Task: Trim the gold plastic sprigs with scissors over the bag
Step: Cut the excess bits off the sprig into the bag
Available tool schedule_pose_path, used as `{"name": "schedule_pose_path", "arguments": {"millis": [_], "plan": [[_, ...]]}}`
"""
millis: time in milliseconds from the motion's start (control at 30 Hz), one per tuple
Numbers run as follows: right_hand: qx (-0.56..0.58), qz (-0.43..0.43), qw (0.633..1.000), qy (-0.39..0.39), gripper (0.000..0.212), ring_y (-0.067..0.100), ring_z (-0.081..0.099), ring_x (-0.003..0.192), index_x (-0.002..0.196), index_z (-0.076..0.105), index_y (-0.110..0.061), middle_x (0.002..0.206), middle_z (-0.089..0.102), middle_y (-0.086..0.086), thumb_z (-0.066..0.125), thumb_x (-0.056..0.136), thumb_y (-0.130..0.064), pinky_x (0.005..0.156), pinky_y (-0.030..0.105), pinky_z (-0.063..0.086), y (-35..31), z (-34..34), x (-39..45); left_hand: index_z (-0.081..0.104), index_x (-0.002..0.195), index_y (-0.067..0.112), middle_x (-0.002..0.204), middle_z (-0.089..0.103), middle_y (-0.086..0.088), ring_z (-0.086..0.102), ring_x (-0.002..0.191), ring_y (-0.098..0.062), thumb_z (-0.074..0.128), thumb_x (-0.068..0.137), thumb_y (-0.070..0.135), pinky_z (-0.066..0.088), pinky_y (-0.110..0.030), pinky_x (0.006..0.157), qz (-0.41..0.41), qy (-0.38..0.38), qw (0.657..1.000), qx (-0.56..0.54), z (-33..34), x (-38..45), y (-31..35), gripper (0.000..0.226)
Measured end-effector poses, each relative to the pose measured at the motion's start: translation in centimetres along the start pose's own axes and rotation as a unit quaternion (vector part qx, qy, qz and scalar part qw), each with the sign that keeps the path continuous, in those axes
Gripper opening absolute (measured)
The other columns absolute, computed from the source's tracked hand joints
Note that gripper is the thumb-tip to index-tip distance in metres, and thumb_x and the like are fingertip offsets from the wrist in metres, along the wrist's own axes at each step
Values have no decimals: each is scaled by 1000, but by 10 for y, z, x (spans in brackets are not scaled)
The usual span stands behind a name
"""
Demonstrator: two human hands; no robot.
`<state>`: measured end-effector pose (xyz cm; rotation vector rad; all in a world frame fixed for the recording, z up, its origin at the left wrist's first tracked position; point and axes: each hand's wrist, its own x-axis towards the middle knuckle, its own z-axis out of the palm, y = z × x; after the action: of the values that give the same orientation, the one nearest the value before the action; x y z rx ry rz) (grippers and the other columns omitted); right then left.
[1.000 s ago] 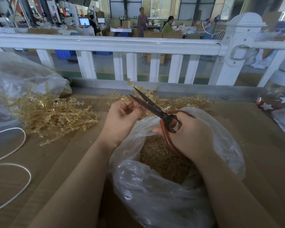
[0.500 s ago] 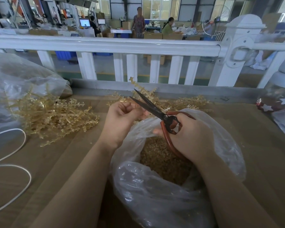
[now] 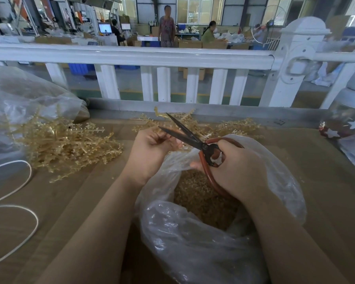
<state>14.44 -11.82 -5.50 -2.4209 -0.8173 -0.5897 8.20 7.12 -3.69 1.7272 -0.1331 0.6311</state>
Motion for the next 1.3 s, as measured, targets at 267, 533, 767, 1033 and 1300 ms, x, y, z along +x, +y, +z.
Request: {"name": "schedule_pose_path", "arguments": {"millis": [267, 533, 767, 1033, 1300], "plan": [[-27, 3, 1000, 10, 74, -1, 50, 64, 86, 63, -31, 73, 55, -22, 31, 68, -94, 58, 11, 38, 2, 0, 0, 68, 85, -14, 80, 69, -21, 64, 74, -17, 57, 88, -16, 50, -22, 73, -10, 14, 1000, 15, -1, 2, -2, 11], [10, -5, 999, 43, 85, 0, 47, 65, 91, 69, -31, 75, 51, -26, 19, 71, -97, 61, 11, 36, 1, 3, -2, 66, 90, -5, 77, 67, -9, 62, 74, -14, 51, 95, -10, 52, -22, 73, -24, -40, 999, -12, 5, 2, -1, 17], [23, 6, 999, 47, 82, -6, 43, 63, 94, 68, -34, 73, 47, -28, 22, 70, -98, 61, 2, 25, 4, 8, -2, 66, 94, -5, 75, 69, -1, 64, 76, -14, 60, 92, 4, 52, -24, 73, -40, -20, 994, -96, 8, 4, -5, 11], [56, 1, 996, 68, 79, -1, 51, 64, 88, 70, -30, 70, 54, -24, 28, 73, -95, 63, 5, 35, 3, 8, -3, 72, 80, 10, 76, 71, -4, 66, 76, -17, 63, 85, 14, 52, -29, 82, -70, 0, 976, -206, 16, 2, -7, 11], [13, -15, 997, 76, 70, 1, 52, 63, 87, 67, -28, 74, 63, -18, 39, 75, -90, 59, 19, 50, 2, 6, -5, 67, 86, 0, 74, 69, -9, 62, 68, -19, 63, 83, 6, 52, -28, 70, -69, 52, 969, -231, 11, 2, -10, 8]]}}
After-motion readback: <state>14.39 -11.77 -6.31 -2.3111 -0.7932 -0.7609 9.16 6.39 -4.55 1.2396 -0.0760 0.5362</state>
